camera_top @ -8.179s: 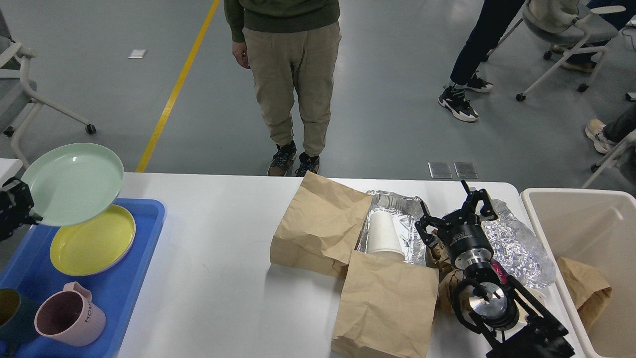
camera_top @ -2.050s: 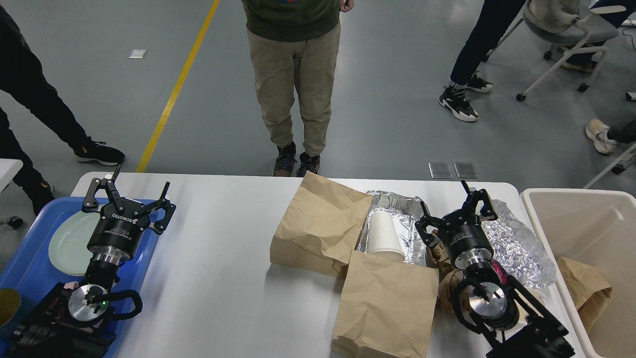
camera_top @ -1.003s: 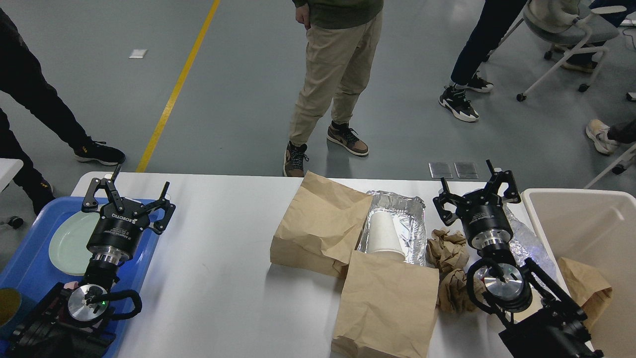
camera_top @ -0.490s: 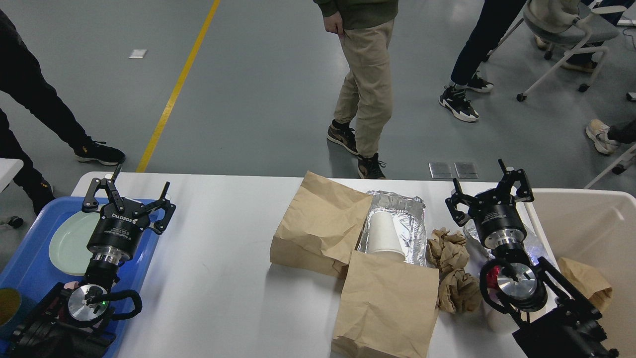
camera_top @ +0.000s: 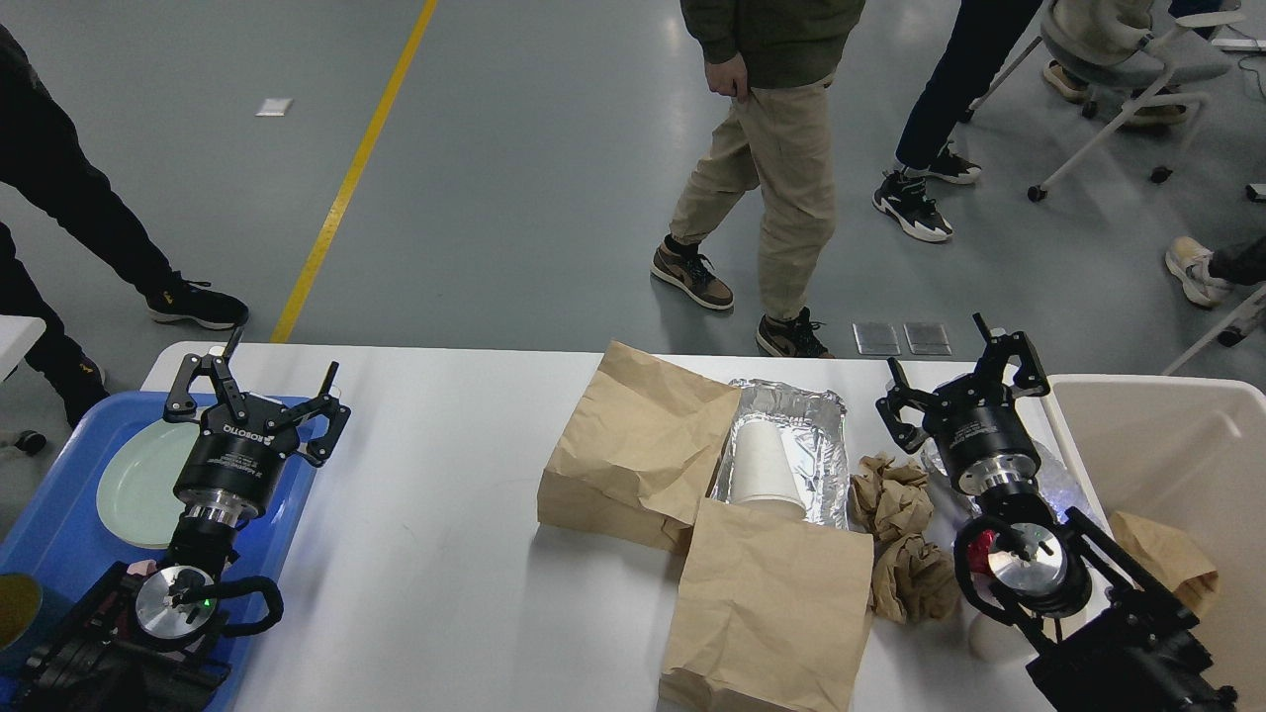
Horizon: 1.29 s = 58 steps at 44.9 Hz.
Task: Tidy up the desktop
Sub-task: 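Raise the right gripper up and away from the paper bags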
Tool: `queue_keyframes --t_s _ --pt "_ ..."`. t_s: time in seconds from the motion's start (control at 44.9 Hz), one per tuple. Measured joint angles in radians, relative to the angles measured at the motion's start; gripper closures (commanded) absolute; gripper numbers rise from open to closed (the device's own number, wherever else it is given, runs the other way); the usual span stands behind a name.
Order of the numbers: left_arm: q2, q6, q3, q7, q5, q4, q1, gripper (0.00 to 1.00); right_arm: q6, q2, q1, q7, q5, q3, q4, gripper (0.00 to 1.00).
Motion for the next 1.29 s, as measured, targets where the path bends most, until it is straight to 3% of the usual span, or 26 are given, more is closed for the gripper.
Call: queue_keyframes --t_s 0.29,0.468,0.624,0.735,0.825,0.981,1.047,1.226,1.293 --pt "0.001 0.0 0.0 -0.001 0.0 0.0 0.0 0.04 0.004 -0.066 0.018 0.0 0.0 -0.009 0.002 0.0" --pt "0.0 0.0 0.0 -0.001 0.0 0.0 0.0 0.04 0.01 -0.226 0.044 0.005 0.004 -0.141 0.023 0.0" --pt "0.0 0.0 0.0 0.0 0.0 0.0 0.0 0.04 0.014 -0.408 0.213 0.009 0.005 -0.514 0.026 0.0" --pt "0.0 0.0 0.0 0.0 0.0 0.0 0.0 0.04 0.025 -0.517 0.461 0.009 0.005 -0.907 0.027 0.0" --pt "0.0 0.0 0.0 0.0 0.0 0.0 0.0 0.04 0.029 -0.539 0.695 0.009 0.009 -1.253 0.025 0.0" --pt "0.0 0.0 0.0 0.0 0.0 0.0 0.0 0.04 0.041 -0.472 1.107 0.007 0.013 -1.882 0.041 0.0" --pt "0.0 0.0 0.0 0.0 0.0 0.0 0.0 0.04 0.093 -0.411 1.246 0.005 0.025 -2.103 0.062 0.0" --pt "0.0 0.0 0.0 0.0 0.0 0.0 0.0 0.04 0.388 -0.249 1.519 -0.012 0.065 -2.385 0.122 0.0" --pt "0.0 0.0 0.0 0.0 0.0 0.0 0.0 0.04 0.475 -0.21 1.602 -0.051 0.066 -2.42 0.16 0.0"
